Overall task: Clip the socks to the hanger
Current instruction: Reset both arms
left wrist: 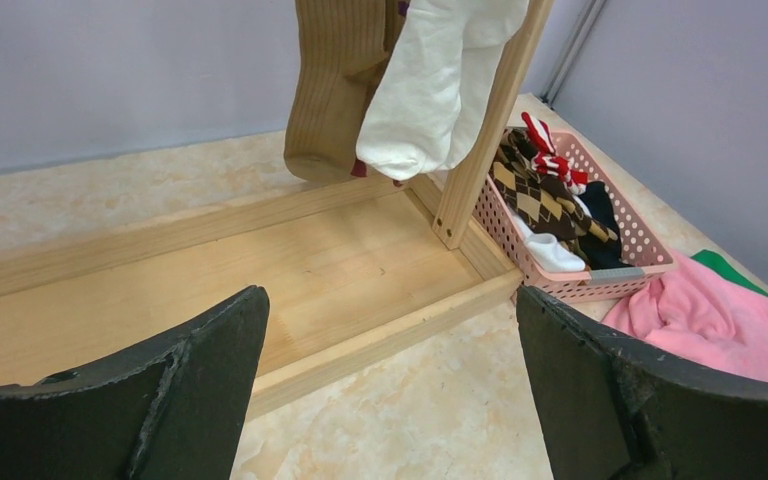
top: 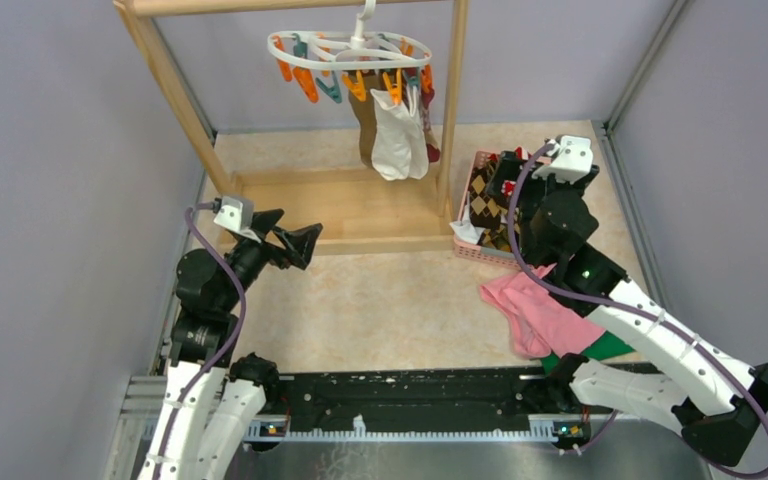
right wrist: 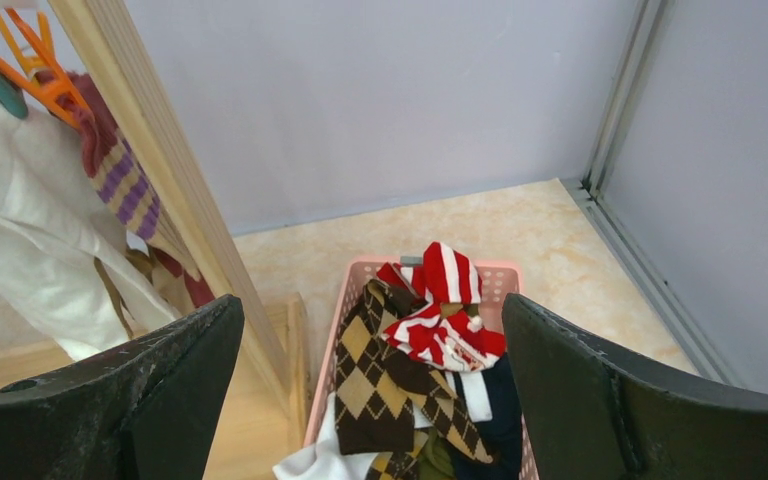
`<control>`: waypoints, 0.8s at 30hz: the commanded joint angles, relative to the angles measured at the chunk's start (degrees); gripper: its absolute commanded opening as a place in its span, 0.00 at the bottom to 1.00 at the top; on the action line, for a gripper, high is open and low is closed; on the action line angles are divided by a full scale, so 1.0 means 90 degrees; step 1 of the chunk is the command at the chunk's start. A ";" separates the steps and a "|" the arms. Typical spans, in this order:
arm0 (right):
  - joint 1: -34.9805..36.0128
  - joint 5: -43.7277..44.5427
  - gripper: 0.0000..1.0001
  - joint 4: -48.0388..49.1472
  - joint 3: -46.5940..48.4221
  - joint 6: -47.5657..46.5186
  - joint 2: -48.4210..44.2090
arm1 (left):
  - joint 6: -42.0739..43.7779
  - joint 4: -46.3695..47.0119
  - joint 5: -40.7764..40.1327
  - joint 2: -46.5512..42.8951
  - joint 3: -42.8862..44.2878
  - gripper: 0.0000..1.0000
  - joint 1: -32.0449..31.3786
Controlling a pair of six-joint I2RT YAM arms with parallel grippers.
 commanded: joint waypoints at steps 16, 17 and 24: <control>0.0061 0.0108 0.99 0.0620 -0.0051 -0.0363 -0.0117 | 0.0167 0.0428 -0.0083 0.0200 0.0055 0.99 0.0022; 0.0060 0.0106 0.99 0.0623 -0.0052 -0.0354 -0.0124 | 0.0171 0.0442 -0.0076 0.0215 0.0044 0.99 0.0017; 0.0062 0.0095 0.99 0.0633 -0.0042 -0.0355 -0.0125 | 0.0163 0.0577 -0.0002 0.0323 -0.0002 0.99 0.0022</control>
